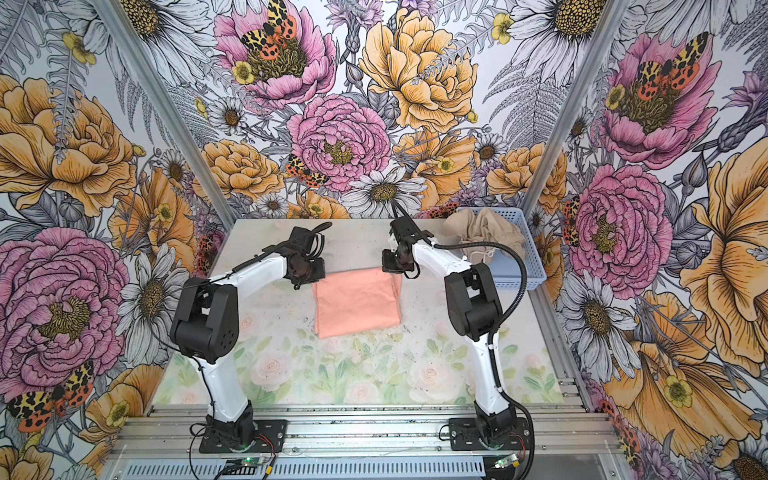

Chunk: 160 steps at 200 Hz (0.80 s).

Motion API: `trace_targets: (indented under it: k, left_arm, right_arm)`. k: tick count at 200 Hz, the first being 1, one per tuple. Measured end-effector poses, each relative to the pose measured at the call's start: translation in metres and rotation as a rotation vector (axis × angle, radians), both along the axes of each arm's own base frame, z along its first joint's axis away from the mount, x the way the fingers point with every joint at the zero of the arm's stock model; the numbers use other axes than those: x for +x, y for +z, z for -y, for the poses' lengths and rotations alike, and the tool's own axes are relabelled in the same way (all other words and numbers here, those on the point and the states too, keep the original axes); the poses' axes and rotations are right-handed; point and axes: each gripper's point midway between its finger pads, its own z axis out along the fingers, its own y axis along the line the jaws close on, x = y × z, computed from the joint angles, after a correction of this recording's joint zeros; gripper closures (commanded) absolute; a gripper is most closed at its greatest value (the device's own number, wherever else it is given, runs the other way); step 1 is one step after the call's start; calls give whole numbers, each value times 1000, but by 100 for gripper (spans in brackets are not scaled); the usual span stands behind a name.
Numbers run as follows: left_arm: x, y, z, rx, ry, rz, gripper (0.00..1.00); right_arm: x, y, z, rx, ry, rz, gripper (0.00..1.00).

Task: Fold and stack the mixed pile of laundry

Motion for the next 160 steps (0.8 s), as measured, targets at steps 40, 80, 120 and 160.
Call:
trace_targets:
  k: [40,80,120,160]
  left_arm:
    - [5,-14,1,8,-1,-22,75]
    - [10,-4,-3,37,15,12,38]
    - [2,53,18,28,-1,129,26]
    - [-34,66,88,-19,-89,134,16]
  right_arm:
    - [4,-18,-1,-13,-6,-25,78]
    - [7,-17,2,-28,-23,-15,62]
    - [-6,8,14,-49,-41,21,52]
    - [-33,50,36,-62,-60,84,44]
